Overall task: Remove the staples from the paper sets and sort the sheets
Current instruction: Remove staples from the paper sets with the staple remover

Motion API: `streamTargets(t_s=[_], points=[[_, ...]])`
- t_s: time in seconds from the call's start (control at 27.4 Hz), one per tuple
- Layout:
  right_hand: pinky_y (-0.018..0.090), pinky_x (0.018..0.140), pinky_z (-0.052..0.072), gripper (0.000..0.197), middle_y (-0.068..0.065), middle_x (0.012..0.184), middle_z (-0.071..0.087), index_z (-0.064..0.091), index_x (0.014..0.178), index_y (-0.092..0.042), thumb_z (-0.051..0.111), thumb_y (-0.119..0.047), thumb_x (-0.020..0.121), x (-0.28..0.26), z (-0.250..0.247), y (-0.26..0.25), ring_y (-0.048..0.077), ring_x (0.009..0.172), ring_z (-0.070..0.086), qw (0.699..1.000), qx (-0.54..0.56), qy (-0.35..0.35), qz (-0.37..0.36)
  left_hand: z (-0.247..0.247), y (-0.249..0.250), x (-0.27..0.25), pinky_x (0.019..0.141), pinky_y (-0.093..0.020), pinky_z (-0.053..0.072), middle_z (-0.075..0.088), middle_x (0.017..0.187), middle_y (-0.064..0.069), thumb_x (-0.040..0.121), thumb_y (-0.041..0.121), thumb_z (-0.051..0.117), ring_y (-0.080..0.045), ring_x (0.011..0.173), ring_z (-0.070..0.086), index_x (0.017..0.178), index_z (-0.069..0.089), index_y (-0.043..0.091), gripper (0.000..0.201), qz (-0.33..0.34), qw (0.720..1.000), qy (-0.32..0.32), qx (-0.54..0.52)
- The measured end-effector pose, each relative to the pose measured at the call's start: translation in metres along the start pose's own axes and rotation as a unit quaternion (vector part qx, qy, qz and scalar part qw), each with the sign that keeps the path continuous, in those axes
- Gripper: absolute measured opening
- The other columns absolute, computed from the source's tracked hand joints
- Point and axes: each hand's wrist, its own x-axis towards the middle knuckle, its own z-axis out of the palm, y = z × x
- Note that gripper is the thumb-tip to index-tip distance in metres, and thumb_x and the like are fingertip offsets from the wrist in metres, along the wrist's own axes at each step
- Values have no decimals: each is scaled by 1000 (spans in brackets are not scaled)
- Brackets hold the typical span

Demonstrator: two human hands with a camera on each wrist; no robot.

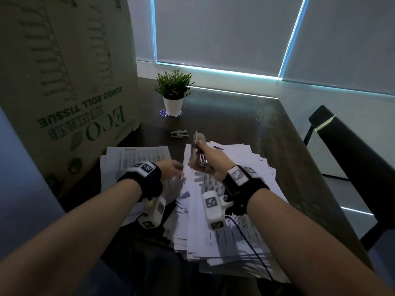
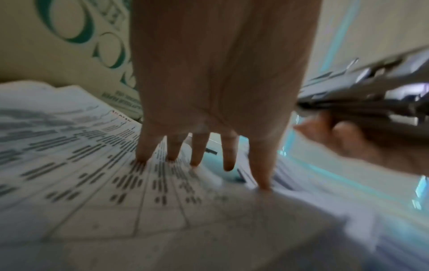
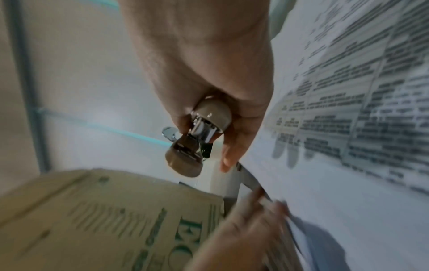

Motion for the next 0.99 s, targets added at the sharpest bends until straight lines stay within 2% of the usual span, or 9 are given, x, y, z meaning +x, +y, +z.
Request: streamTargets(t_s=[0.07, 0.22, 0.33, 0.4, 0.51, 0.66, 0.73, 0.84, 0.99], points=[[36, 75, 58, 45, 18, 91, 68, 60, 99, -7, 56, -52, 94, -3, -24, -6, 28, 79, 68, 999, 33, 19, 20, 7, -1, 0, 102, -41, 42, 52, 135, -4, 81, 46, 67, -27, 121, 51, 137, 45, 21, 65, -16, 991, -42, 124], [34, 54, 58, 34, 21, 88, 62, 53, 88, -6, 59, -38, 97, -8, -67, 3, 28, 63, 63, 986, 104, 119, 48, 5, 8, -2, 89, -35, 48, 58, 125, -11, 74, 26, 77, -29, 113, 56, 125, 49, 8, 61, 3, 986, -36, 163], [28, 42, 54, 22, 19, 84, 58, 53, 88, -14, 54, -32, 101, -12, -92, 16, 25, 57, 59, 975, 153, 148, 60, -1, 31, -6, 92, -36, 43, 52, 129, -17, 88, 13, 59, -33, 116, 52, 113, 50, 4, 28, 13, 992, 112, 61], [26, 40, 50, 16, 19, 82, 58, 53, 102, -15, 53, -31, 101, -14, -99, 23, 23, 57, 58, 966, 204, 141, 69, 2, 54, -4, 99, -36, 38, 41, 139, -17, 90, 4, 51, -33, 124, 45, 127, 45, 3, 37, 77, 978, 193, -19], [30, 46, 51, 24, 19, 79, 61, 52, 105, -4, 55, -28, 100, -17, -105, 28, 25, 61, 60, 971, 193, 131, 58, 13, 88, -3, 102, -32, 36, 42, 144, -11, 93, 13, 49, -25, 129, 43, 139, 39, 9, 47, 131, 981, 140, 2], [30, 46, 53, 18, 20, 76, 59, 54, 98, -3, 52, -20, 101, -30, -108, 25, 28, 60, 61, 982, 149, 109, 45, 26, 100, 8, 98, -37, 41, 51, 126, -9, 86, 35, 62, -27, 119, 47, 127, 51, 13, 47, 78, 986, 98, 111], [31, 44, 52, 20, 21, 74, 61, 54, 101, 0, 51, -20, 101, -36, -114, 25, 30, 58, 63, 989, 84, 108, 56, 29, 102, 13, 95, -40, 42, 55, 112, -5, 84, 31, 65, -24, 111, 50, 109, 59, 19, 29, 83, 984, 127, 93], [32, 48, 48, 22, 15, 78, 65, 55, 89, -6, 62, -26, 91, -36, -124, 16, 29, 62, 64, 977, -166, 133, 14, 32, 107, 19, 80, -28, 42, 64, 108, -9, 91, 18, 59, -19, 96, 56, 99, 61, 12, 10, 145, 982, 121, 8], [37, 75, 51, 24, 8, 97, 61, 54, 100, -9, 66, -25, 86, -41, -121, -1, 27, 96, 63, 854, -507, 102, -60, 37, 113, 26, 85, -32, 44, 57, 119, -13, 86, 20, 68, -25, 105, 54, 114, 55, 10, 33, 125, 985, 116, 32]])
